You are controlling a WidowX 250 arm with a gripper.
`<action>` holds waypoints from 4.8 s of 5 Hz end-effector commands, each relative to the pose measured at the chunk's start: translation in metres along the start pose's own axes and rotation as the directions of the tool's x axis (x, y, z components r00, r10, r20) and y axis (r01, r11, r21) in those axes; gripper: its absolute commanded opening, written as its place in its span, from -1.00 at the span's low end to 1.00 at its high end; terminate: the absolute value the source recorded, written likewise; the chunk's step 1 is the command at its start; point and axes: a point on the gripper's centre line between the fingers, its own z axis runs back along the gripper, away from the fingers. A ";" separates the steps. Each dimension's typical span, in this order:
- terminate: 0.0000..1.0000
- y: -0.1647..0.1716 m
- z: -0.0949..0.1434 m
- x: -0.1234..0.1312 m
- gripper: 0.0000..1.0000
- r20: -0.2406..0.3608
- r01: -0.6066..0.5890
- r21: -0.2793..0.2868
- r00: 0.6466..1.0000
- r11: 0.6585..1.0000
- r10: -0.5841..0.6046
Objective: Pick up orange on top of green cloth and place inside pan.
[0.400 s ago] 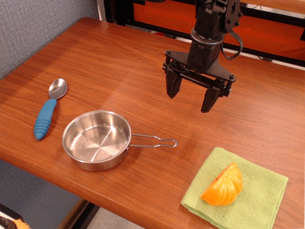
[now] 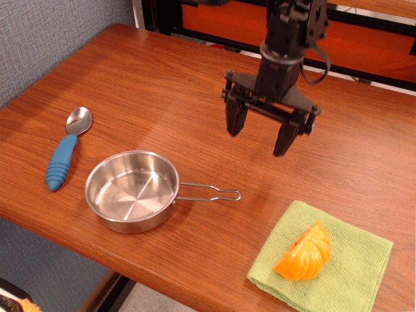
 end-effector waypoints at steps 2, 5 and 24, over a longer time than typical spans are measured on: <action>-1.00 -0.048 0.054 -0.051 1.00 0.167 0.090 -0.047 0.983 0.995 -0.081; -1.00 -0.108 0.047 -0.086 1.00 0.179 0.242 -0.056 0.957 0.969 -0.228; -1.00 0.100 -0.028 -0.116 -1.00 0.013 -0.365 0.002 0.931 0.931 0.365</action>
